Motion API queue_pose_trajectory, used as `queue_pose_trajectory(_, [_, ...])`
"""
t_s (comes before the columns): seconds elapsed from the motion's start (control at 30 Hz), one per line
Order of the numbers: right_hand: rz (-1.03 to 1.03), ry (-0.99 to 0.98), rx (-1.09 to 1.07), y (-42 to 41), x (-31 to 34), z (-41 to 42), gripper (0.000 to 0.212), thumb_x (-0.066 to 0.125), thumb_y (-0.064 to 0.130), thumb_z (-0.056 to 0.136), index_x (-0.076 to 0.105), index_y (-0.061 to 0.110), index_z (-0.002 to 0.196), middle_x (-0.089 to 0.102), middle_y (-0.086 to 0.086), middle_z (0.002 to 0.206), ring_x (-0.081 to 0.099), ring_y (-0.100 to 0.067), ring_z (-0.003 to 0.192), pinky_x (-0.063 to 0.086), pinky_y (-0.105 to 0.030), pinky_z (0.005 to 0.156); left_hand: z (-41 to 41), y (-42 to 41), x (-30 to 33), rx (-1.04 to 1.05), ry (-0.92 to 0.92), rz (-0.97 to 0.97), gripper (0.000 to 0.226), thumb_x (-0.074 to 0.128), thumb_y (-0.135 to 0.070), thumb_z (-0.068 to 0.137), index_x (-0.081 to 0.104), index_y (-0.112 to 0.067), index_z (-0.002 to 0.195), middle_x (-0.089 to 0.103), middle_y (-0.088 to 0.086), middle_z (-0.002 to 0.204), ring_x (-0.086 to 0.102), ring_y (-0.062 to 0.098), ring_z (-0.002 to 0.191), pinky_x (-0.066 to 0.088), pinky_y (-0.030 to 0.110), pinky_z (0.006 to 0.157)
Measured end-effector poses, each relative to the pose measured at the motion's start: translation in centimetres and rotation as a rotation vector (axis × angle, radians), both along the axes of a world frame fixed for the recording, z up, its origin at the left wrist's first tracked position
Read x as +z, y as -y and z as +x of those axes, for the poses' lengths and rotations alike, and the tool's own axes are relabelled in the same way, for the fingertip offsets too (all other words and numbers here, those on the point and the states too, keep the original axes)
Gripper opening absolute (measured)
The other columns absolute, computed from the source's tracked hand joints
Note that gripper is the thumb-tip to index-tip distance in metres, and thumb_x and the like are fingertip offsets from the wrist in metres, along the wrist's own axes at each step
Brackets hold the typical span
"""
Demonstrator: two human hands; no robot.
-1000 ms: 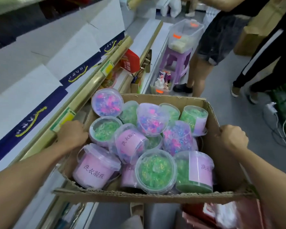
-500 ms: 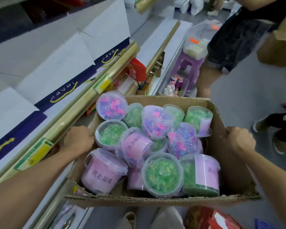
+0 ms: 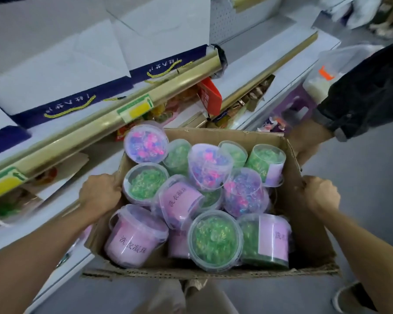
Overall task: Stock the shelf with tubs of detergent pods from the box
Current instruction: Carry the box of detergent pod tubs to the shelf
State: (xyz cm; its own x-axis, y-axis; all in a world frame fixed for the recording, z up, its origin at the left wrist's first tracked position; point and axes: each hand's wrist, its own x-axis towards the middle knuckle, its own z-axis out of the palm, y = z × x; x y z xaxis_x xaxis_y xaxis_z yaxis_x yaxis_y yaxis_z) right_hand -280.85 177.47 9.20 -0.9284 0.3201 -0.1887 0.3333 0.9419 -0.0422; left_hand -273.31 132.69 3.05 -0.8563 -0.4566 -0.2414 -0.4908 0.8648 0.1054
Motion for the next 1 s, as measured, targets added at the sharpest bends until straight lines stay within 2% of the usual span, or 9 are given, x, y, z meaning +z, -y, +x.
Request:
queue_pose_trajectory(0.23, [0.027, -0.044, 0.066, 1.0, -1.5, -3.4, 0.028, 0.055, 0.025, 0.088, 0.067, 0.006, 0.103, 0.066, -0.023, 0.098, 0.061, -0.044, 0.092, 0.05, -0.044, 0.079, -0.2, 1.0, -1.7, 0.063, 0.021, 0.005, 0.023, 0.056, -0.028, 0.078, 0.071, -0.01, 0.082, 0.069, 0.018, 0.089, 0.062, 0.041, 0.082, 0.041, 0.031, 0.06])
queue_pose_trajectory(0.43, [0.036, -0.017, 0.148, 1.8, -2.9, -7.0, 0.029, 0.058, 0.025, 0.088, 0.067, 0.006, 0.107, 0.065, -0.023, 0.098, 0.062, -0.042, 0.09, 0.05, -0.044, 0.076, 0.8, 0.6, -1.9, 0.153, 0.047, 0.012, 0.024, 0.057, -0.031, 0.077, 0.068, -0.009, 0.08, 0.069, 0.02, 0.087, 0.063, 0.041, 0.079, 0.041, 0.032, 0.059])
queue_pose_trajectory(0.57, [0.016, 0.029, 0.253, 2.0, -3.8, -10.1, 0.028, 0.055, 0.025, 0.089, 0.067, 0.005, 0.105, 0.064, -0.02, 0.098, 0.062, -0.039, 0.088, 0.05, -0.04, 0.073, 1.8, -1.7, -1.1, 0.191, 0.069, -0.019, 0.019, 0.06, -0.023, 0.082, 0.07, -0.007, 0.082, 0.07, 0.021, 0.087, 0.065, 0.041, 0.081, 0.049, 0.036, 0.065])
queue_pose_trajectory(0.73, [-0.005, 0.055, 0.371, 2.7, -4.2, -14.4, 0.028, 0.056, 0.025, 0.09, 0.065, 0.001, 0.102, 0.065, -0.022, 0.102, 0.062, -0.04, 0.097, 0.05, -0.047, 0.085, 4.2, -6.1, -2.1, 0.452, 0.002, -0.01, 0.018, 0.064, -0.02, 0.081, 0.072, -0.004, 0.084, 0.068, 0.028, 0.085, 0.065, 0.045, 0.082, 0.052, 0.041, 0.069])
queue_pose_trajectory(0.83, [0.025, 0.025, 0.549, 2.5, -5.1, -16.4, 0.034, 0.055, 0.031, 0.089, 0.067, 0.002, 0.101, 0.066, -0.022, 0.098, 0.064, -0.04, 0.094, 0.05, -0.041, 0.079, 6.0, -9.1, -3.0, 0.574, 0.055, -0.026, 0.022, 0.062, -0.024, 0.083, 0.073, -0.006, 0.089, 0.069, 0.025, 0.089, 0.065, 0.043, 0.085, 0.052, 0.04, 0.07])
queue_pose_trajectory(0.93, [-0.008, -0.035, 0.64, 3.0, -5.9, -17.1, 0.031, 0.055, 0.025, 0.088, 0.068, -0.001, 0.096, 0.065, -0.028, 0.094, 0.062, -0.045, 0.093, 0.049, -0.046, 0.077, 7.7, -11.5, -3.9, 0.677, 0.06, 0.0, 0.021, 0.06, -0.023, 0.083, 0.072, -0.007, 0.089, 0.068, 0.025, 0.09, 0.063, 0.043, 0.086, 0.051, 0.04, 0.07])
queue_pose_trajectory(1.0, [0.041, -0.072, 0.683, 3.2, -7.2, -17.4, 0.031, 0.05, 0.024, 0.085, 0.069, -0.001, 0.088, 0.065, -0.029, 0.083, 0.062, -0.046, 0.084, 0.05, -0.048, 0.075, 8.7, -12.9, -4.4, 0.723, 0.065, 0.021, 0.02, 0.06, -0.021, 0.083, 0.071, -0.005, 0.087, 0.068, 0.026, 0.089, 0.063, 0.044, 0.085, 0.051, 0.041, 0.069])
